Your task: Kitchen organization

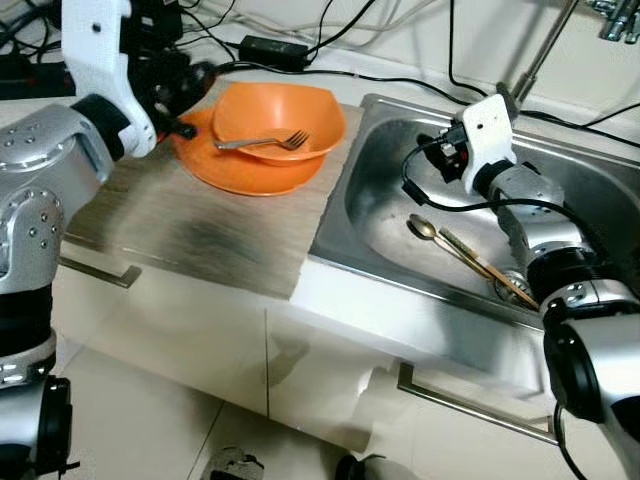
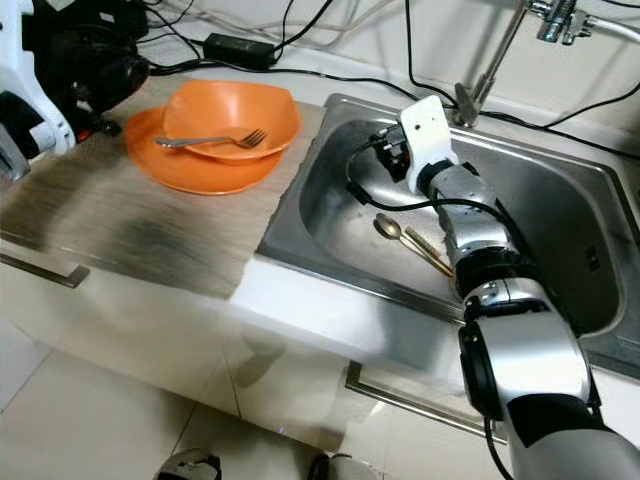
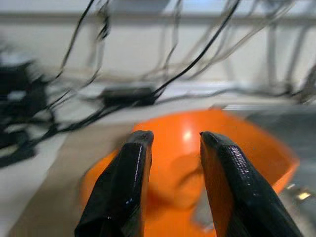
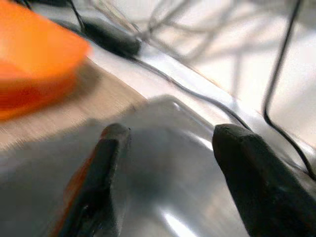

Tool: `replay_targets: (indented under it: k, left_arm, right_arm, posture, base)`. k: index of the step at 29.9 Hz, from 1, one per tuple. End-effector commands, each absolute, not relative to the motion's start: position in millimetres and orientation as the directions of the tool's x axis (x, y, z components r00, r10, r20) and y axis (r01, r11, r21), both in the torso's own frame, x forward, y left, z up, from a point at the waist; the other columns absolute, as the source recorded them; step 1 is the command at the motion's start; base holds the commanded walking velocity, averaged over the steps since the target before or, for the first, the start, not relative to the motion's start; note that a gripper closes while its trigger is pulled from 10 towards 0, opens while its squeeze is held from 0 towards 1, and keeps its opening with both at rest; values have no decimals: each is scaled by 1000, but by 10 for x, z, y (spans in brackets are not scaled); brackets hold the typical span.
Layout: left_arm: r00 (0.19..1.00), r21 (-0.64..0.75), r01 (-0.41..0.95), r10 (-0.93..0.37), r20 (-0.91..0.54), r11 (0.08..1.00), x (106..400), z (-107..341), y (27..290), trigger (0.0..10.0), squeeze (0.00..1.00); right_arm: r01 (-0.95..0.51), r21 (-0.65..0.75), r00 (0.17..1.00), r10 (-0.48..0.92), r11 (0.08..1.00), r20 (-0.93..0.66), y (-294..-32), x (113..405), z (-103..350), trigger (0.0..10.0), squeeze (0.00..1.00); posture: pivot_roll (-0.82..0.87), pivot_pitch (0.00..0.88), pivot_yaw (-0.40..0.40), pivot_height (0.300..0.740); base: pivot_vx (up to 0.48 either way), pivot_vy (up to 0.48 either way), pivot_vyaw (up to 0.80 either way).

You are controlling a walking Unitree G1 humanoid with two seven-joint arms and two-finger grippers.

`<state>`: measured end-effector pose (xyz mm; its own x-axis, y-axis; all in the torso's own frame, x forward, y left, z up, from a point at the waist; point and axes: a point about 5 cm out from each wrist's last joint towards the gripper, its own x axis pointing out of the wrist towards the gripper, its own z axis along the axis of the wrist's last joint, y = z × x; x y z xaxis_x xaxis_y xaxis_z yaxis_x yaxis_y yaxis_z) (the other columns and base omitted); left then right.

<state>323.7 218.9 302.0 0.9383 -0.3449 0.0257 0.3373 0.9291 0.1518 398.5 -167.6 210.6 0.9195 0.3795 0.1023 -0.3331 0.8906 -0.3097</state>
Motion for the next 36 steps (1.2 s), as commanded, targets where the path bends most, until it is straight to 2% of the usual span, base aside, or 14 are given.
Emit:
replay_targets:
  k: [1,2,4,6,8,14,18,27,34,35,36]
  left_arm:
    - [934,165,347,-355,22,923,3250,2973,2221,10000,0]
    - [904,167,406,-422,71,898,3203,2994,2212,10000,1000]
    - [878,172,447,-467,105,878,3165,3012,2203,10000,1000]
    - [825,295,498,-550,128,815,3044,2954,2256,10000,1000]
    - [822,330,488,-553,139,808,3002,2880,2364,10000,1000]
    - [807,389,546,-591,-6,742,2984,2616,2396,10000,1000]
    - [817,421,503,-574,53,755,3040,2509,2357,10000,1000]
    - [870,483,383,-483,97,787,3193,2326,2310,10000,1000]
    - [860,442,394,-493,132,806,3249,2249,2277,10000,1000]
    - [853,441,402,-504,138,802,3267,2227,2245,10000,898]
    - [842,434,415,-519,150,799,3284,2212,2208,10000,659]
  right_arm:
    - [-318,-253,906,372,914,201,-1673,3917,2221,10000,0]
    - [-320,-225,899,370,920,236,-1650,3874,2248,10000,0]
    - [-322,-207,894,369,924,254,-1641,3848,2260,10000,0]
    - [-331,-176,880,371,927,298,-1615,3737,2272,10000,0]
    - [-341,-134,868,366,931,336,-1609,3610,2276,10000,0]
    - [-386,-66,863,385,920,327,-1614,3295,2159,10000,0]
    - [-440,-19,853,424,898,302,-1506,3100,2025,10000,0]
    - [-485,14,841,462,875,280,-1381,3032,1988,10000,0]
    - [-515,20,829,493,857,265,-1316,2995,1971,10000,0]
    - [-519,24,828,496,855,261,-1305,2988,1963,10000,0]
    - [-522,27,828,498,853,258,-1294,2980,1955,10000,0]
  posture:
    - [113,42,-86,740]
    - [105,38,-78,740]
    - [105,38,-78,740]
    - [74,30,-58,740]
    - [66,27,-54,740]
    - [37,21,-61,740]
    - [22,13,-71,740]
    - [-3,0,-75,740]
    - [-15,0,-78,740]
    - [-17,0,-78,740]
    - [-18,0,-77,740]
  base:
    - [0,0,0]
    - [0,0,0]
    - [0,0,0]
    - [0,0,0]
    - [0,0,0]
    - [0,0,0]
    - [0,0,0]
    - [0,0,0]
    - [0,0,0]
    - [0,0,0]
    - [0,0,0]
